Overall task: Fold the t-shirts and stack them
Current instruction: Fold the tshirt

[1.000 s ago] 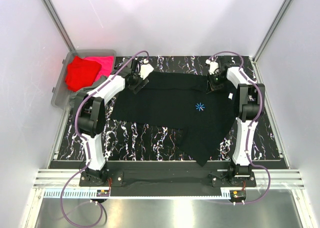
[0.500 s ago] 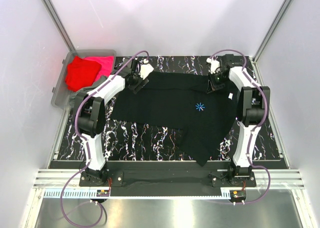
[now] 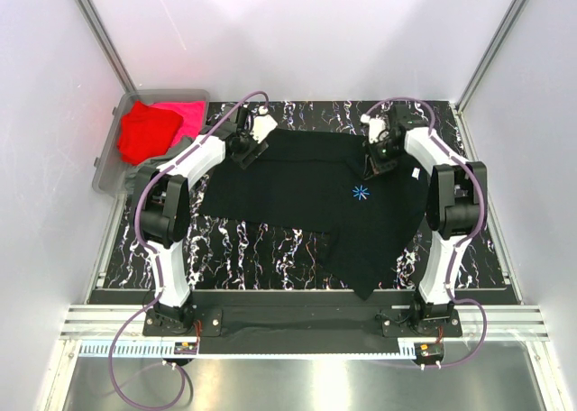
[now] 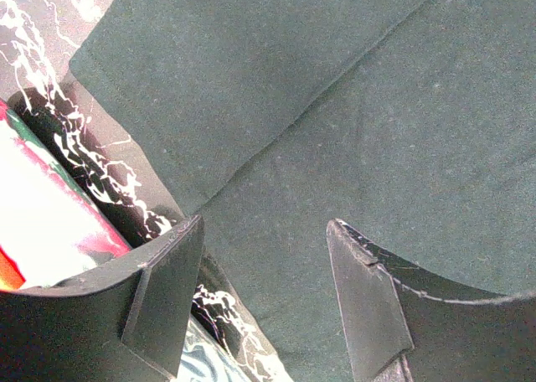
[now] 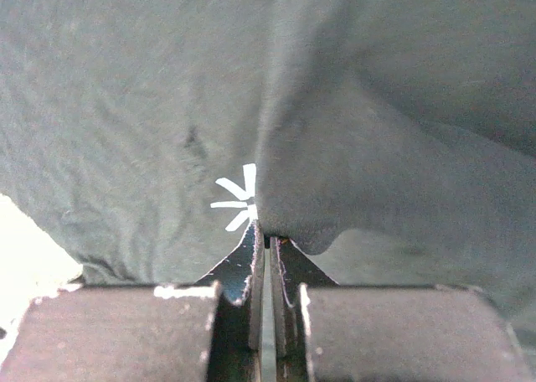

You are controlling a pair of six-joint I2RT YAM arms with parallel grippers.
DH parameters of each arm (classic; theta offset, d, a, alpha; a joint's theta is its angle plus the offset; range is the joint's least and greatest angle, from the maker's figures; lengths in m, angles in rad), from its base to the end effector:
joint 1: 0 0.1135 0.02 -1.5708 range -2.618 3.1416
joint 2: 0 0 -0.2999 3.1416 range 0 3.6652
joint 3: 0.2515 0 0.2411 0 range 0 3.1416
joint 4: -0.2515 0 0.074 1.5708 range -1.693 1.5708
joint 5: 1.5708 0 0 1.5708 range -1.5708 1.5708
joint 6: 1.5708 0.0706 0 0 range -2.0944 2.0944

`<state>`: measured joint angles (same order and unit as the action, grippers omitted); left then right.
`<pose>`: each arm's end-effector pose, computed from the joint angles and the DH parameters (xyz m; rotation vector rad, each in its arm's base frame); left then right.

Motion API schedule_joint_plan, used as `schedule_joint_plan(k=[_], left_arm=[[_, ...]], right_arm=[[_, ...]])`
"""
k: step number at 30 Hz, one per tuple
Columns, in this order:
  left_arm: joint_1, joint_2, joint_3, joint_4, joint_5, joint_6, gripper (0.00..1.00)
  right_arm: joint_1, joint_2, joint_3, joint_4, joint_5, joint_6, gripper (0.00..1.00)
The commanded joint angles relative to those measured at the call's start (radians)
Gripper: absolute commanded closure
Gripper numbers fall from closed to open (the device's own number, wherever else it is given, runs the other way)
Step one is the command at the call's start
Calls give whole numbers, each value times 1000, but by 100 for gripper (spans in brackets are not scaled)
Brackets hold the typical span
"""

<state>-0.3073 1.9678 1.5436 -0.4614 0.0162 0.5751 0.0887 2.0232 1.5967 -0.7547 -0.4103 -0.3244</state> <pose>0.4428 -0.1417 0.2367 1.0564 2.2202 0.0973 0.4370 0.0671 0.2129 -0.6544 2.5891 0.4894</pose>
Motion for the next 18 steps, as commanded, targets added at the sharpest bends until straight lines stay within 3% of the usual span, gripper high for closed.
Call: schedule_joint_plan(k=[1,7,11,18], left_arm=[[-3,-61,-13,43,-9,11,35],[-1,-72,-36,47,-7,-1,35],[-1,-75,-34,49,-9,3,35],[-1,-89,-28,49,-13,17,35]], right_arm=[[48,-67,-21,-11,-10,16,100],[77,-63,8,-20,-18,38,98],[80,-67,37,-23,20,53,65],[45,-207,-1,-20,99,-4,62]])
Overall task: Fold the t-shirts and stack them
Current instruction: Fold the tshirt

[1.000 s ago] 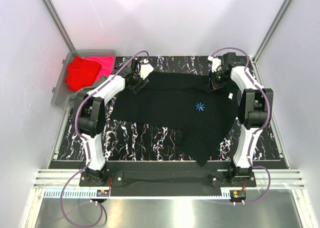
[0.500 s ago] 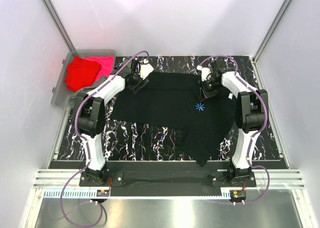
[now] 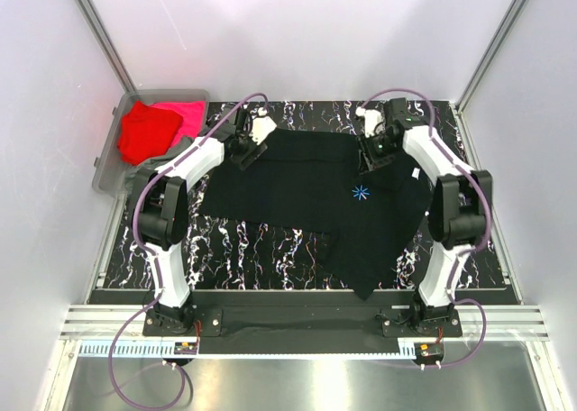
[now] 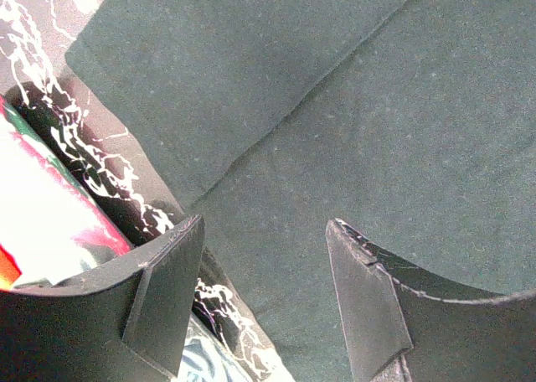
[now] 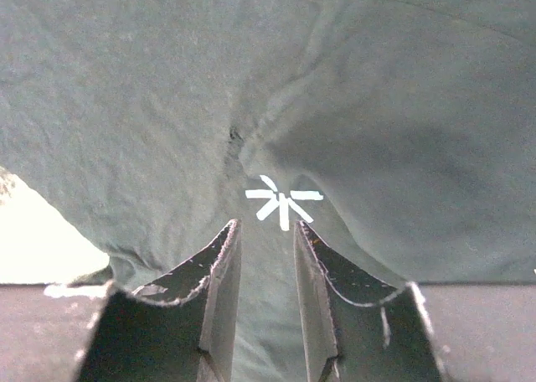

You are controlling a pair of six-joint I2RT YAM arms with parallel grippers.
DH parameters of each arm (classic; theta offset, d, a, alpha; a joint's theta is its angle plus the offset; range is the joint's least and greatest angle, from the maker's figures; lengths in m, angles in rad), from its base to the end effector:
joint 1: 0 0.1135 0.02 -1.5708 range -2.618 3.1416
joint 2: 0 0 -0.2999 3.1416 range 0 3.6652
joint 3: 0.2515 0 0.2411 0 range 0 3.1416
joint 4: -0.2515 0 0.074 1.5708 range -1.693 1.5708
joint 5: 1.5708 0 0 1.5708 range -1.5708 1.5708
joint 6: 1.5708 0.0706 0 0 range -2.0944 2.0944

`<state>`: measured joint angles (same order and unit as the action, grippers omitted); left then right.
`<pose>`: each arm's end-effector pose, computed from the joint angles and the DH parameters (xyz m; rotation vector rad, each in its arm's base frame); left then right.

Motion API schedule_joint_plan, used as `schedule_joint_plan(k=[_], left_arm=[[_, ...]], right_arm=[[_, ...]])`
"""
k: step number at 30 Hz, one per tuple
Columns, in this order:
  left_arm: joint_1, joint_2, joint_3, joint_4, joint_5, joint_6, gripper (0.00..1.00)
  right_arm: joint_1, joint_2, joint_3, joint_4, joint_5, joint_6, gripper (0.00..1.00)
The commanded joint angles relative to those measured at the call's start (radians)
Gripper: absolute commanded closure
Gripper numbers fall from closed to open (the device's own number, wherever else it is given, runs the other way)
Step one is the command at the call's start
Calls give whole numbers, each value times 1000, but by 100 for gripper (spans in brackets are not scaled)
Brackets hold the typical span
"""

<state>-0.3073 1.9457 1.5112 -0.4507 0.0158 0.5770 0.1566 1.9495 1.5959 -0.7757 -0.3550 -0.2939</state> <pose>0.4366 -0.1397 0.2368 1.0582 2.2190 0.0987 0.4215 0.0914 0.2408 -0.6950 2.5560 0.4329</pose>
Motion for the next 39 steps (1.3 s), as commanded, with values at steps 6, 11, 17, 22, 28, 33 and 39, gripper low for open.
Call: schedule_joint_plan(k=[6,11,17,22,28,33,39], left_arm=[[-1,-62,1,37,-13,14,35],[-4,-67,1,30,-13,7,35],[-4,-82,-12,26,-40,21,35],[-4,-97,-31,26,-48,18,35],[-4,-110,-48,24,-59,24,35],[-6,-105,-43,26,-59,23,35],[-15,-88,-32,24,-51,18,35]], right_arm=[[-103,-182,-223,6,36,-174,69],[-123,-141,-274,13,34,-198,70],[-132,-45,-229,42,40,-194,71],[-150,49,-133,49,45,-168,71],[-196,141,-18,55,76,-159,71],[-210,178,68,64,100,-154,71],[-210,201,171,70,73,-100,71]])
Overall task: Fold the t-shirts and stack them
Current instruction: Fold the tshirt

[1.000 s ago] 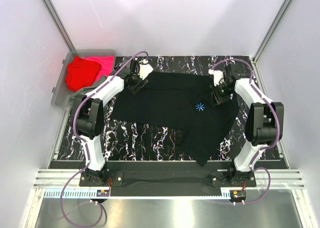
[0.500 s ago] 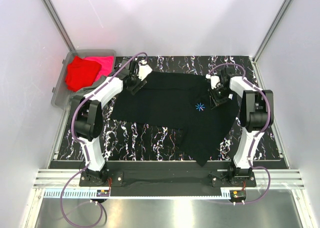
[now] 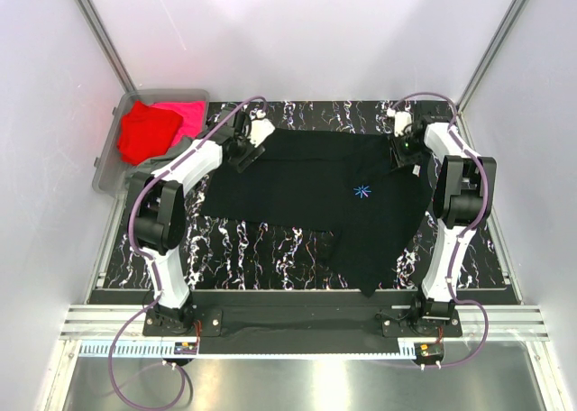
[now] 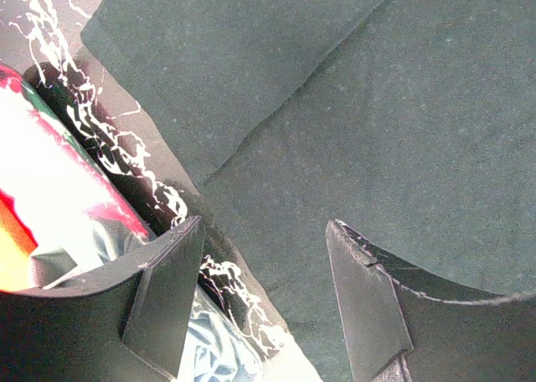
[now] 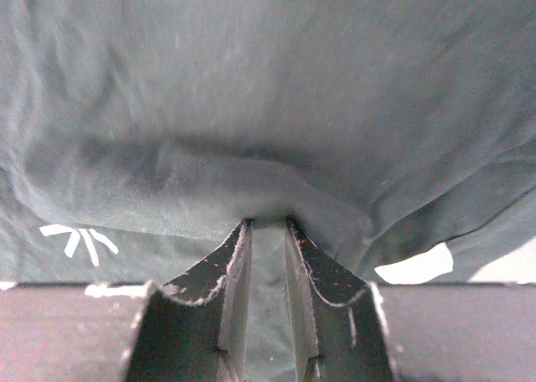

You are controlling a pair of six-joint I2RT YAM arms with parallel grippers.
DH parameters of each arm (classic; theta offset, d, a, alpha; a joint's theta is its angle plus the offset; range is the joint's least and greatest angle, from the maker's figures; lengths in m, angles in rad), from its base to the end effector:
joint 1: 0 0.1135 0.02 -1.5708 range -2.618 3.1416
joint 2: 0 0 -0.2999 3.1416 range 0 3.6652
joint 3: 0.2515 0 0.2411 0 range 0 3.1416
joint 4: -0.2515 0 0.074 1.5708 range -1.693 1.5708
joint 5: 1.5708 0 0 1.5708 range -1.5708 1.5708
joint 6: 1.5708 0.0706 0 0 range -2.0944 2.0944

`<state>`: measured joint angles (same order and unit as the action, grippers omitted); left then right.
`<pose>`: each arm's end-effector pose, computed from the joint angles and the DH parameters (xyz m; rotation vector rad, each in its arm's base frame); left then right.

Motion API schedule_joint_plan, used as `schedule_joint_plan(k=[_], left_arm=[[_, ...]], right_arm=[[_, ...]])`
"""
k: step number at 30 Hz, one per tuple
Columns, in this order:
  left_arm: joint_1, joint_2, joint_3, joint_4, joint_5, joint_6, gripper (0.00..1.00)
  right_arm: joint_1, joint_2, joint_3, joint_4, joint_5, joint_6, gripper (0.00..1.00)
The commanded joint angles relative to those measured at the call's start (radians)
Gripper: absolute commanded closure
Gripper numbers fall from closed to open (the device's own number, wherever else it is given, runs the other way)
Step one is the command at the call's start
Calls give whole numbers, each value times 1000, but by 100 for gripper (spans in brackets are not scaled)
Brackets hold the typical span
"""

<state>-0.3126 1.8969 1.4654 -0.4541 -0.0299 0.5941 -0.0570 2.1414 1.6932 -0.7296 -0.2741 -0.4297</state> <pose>0.4239 -0.1348 0.2425 1.0667 2.2195 0.1597 0.4731 -0.0079 0.1876 -0.5703 2.6269 0.2308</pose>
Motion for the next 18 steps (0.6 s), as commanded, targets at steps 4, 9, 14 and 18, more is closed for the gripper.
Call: schedule_joint_plan(k=[4,9,14,18], left_arm=[[-14,-24,27,28,-2,-4,35],[-17,-18,27,28,4,-5,35],[-17,-4,38,28,8,-13,35],[-19,1,44,26,8,-11,35]], right_arm=[[3,15,94,29,-33,55,71],[3,-5,89,32,-28,57,68],[3,-23,36,33,13,3,67],[2,-51,2,32,13,-23,65]])
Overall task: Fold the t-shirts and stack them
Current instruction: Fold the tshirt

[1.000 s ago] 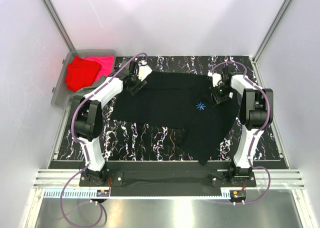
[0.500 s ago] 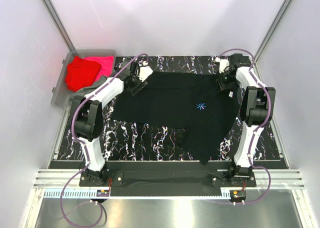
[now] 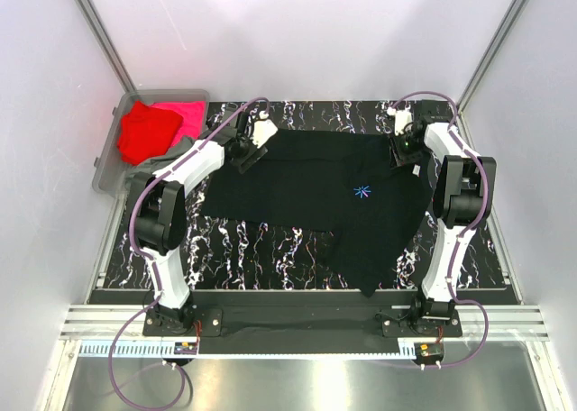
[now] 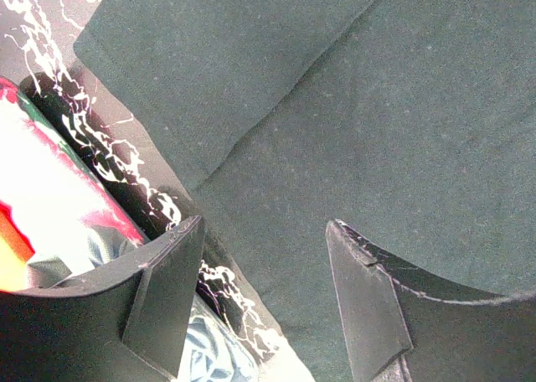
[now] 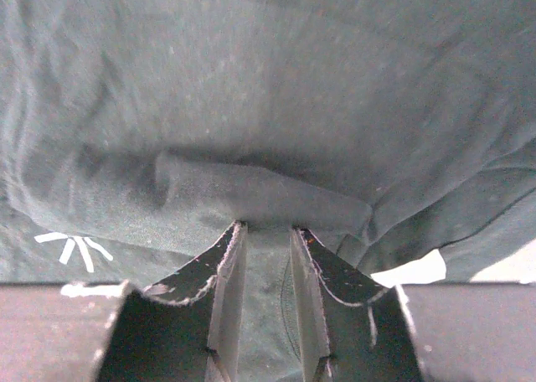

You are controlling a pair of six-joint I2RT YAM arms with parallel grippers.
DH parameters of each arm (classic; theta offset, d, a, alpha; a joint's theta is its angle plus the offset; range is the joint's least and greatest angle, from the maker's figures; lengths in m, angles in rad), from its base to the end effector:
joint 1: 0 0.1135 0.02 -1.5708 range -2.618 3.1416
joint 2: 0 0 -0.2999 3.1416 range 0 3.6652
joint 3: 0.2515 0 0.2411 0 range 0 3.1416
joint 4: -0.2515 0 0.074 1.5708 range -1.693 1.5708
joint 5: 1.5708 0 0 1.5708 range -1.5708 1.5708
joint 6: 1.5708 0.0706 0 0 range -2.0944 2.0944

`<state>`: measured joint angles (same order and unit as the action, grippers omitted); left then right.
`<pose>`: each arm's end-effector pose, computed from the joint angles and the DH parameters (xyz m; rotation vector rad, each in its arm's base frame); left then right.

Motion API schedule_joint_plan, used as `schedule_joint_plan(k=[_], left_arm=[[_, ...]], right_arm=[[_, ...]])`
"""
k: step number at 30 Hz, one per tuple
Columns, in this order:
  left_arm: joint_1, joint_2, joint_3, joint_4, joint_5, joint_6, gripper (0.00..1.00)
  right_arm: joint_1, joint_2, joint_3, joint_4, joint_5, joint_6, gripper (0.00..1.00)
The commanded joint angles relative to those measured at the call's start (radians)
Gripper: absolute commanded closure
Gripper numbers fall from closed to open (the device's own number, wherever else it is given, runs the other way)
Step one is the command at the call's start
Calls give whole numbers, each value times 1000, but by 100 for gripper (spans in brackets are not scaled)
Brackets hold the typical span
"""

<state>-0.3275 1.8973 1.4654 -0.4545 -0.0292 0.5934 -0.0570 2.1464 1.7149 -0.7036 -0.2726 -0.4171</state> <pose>0.4218 -0.1411 0.2423 1.0828 2.2119 0.1519 0.4807 -0.0084 0.1932 -0.5534 2.5912 0.2154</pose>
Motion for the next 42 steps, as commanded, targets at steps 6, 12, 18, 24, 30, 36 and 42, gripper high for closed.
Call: schedule_joint_plan(k=[6,12,18,24,30,36,42], left_arm=[[-4,3,46,27,9,-9,35],[-5,8,44,27,12,-15,35],[-11,3,50,23,9,-9,34],[-12,-7,33,23,-6,-3,35],[-16,-9,33,22,-11,0,34],[-18,-7,35,20,-14,2,34],[-22,0,35,20,-12,-1,34]], right_arm=[[-3,-169,-110,-2,-4,-69,63],[-3,-215,-196,0,-7,-103,60],[-3,-143,-150,3,-19,-77,56],[-3,-109,-141,3,-22,-117,53],[-3,-66,-106,13,-25,-112,51],[-3,-26,-57,32,-34,-81,50],[-1,16,-15,35,-39,-57,52]])
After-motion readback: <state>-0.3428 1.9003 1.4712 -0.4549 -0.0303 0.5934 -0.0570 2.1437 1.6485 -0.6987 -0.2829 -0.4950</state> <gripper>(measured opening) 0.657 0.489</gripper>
